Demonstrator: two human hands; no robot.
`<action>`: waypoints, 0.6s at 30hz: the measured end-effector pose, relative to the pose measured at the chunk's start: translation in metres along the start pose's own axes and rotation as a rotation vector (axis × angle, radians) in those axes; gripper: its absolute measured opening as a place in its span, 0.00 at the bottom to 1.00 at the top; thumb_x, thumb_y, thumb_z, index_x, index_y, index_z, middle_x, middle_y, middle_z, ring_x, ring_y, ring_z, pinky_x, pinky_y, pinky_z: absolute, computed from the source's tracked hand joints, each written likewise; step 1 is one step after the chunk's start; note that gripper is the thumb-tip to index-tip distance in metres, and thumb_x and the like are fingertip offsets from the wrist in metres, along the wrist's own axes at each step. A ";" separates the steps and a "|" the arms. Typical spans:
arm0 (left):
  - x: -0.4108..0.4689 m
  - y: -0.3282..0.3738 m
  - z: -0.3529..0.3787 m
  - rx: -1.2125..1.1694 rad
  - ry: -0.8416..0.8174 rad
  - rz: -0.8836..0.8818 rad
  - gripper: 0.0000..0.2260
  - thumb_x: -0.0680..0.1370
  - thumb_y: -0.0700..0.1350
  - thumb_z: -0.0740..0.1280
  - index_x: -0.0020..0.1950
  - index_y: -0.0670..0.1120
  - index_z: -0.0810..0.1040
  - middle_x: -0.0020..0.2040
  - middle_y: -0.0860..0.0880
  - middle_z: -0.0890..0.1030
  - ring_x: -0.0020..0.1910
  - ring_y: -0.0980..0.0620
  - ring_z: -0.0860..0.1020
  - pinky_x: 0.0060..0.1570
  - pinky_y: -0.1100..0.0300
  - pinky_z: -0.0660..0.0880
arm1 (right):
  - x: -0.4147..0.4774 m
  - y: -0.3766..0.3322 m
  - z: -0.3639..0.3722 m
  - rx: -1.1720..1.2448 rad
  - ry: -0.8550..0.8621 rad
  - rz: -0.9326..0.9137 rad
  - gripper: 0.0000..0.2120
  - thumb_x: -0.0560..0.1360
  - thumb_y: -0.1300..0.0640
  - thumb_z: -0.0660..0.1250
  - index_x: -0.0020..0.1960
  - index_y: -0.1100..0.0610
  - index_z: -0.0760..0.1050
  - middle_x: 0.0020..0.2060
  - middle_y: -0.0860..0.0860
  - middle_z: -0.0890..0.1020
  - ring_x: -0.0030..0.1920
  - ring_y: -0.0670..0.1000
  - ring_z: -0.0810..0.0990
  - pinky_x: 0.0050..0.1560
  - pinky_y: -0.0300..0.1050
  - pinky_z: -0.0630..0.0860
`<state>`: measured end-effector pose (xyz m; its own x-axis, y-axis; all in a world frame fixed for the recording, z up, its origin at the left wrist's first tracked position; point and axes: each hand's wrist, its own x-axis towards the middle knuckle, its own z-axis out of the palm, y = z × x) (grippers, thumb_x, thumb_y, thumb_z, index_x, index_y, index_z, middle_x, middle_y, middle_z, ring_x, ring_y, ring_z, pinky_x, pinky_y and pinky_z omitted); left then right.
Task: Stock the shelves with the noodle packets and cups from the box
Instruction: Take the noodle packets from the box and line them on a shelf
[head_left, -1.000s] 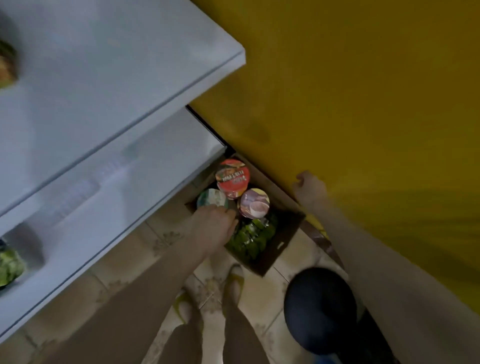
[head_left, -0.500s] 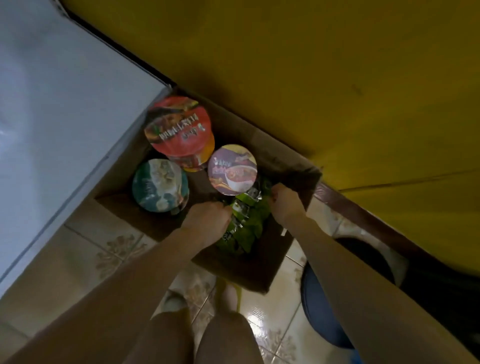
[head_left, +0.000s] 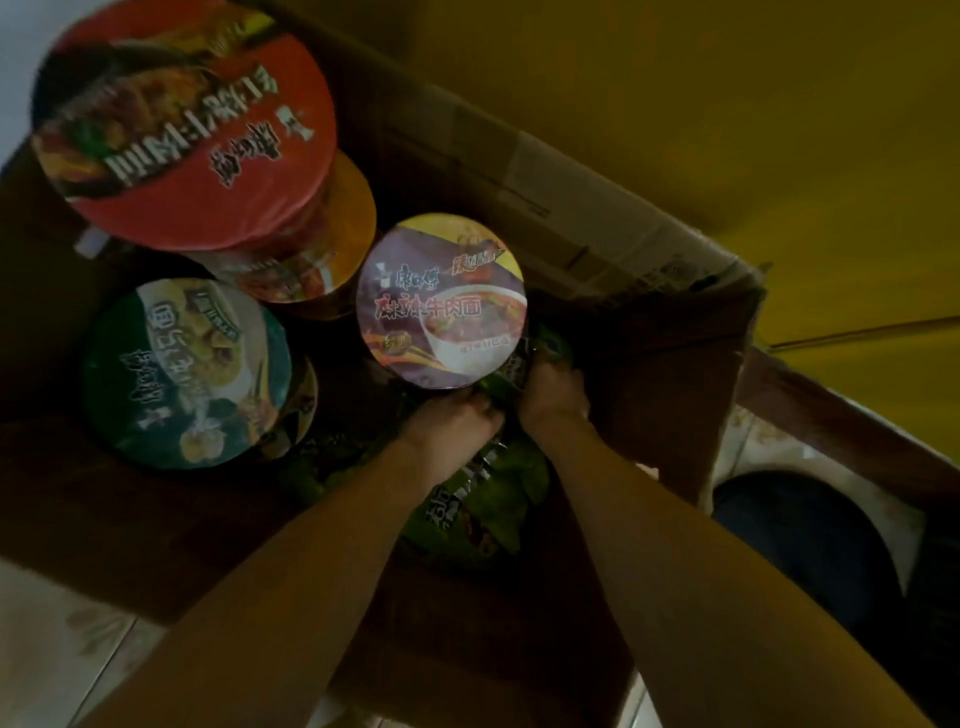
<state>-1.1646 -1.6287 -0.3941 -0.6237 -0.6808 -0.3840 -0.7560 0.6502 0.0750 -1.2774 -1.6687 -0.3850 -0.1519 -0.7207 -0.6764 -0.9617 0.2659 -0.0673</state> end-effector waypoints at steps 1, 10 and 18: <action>0.001 0.000 0.000 -0.041 0.021 -0.010 0.11 0.72 0.39 0.66 0.53 0.45 0.79 0.51 0.45 0.81 0.51 0.47 0.79 0.50 0.58 0.76 | -0.001 0.000 0.001 -0.020 0.029 0.009 0.16 0.79 0.61 0.58 0.66 0.61 0.66 0.64 0.61 0.71 0.65 0.60 0.69 0.59 0.50 0.71; -0.041 0.026 -0.055 -0.283 0.091 -0.224 0.13 0.53 0.37 0.77 0.34 0.44 0.81 0.33 0.46 0.80 0.36 0.46 0.80 0.26 0.62 0.74 | -0.046 0.007 -0.046 0.027 -0.057 0.015 0.12 0.77 0.65 0.57 0.58 0.64 0.73 0.58 0.61 0.77 0.59 0.61 0.76 0.54 0.49 0.74; -0.140 0.048 -0.163 -0.447 0.281 -0.417 0.09 0.56 0.33 0.69 0.33 0.43 0.79 0.31 0.45 0.79 0.33 0.45 0.80 0.22 0.61 0.74 | -0.156 0.001 -0.132 0.129 -0.036 -0.035 0.12 0.78 0.62 0.57 0.59 0.65 0.69 0.59 0.65 0.72 0.58 0.65 0.73 0.52 0.50 0.70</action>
<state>-1.1464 -1.5574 -0.1868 -0.2442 -0.9457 -0.2144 -0.9165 0.1529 0.3697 -1.2847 -1.6408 -0.1823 -0.1086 -0.7077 -0.6981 -0.9285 0.3230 -0.1831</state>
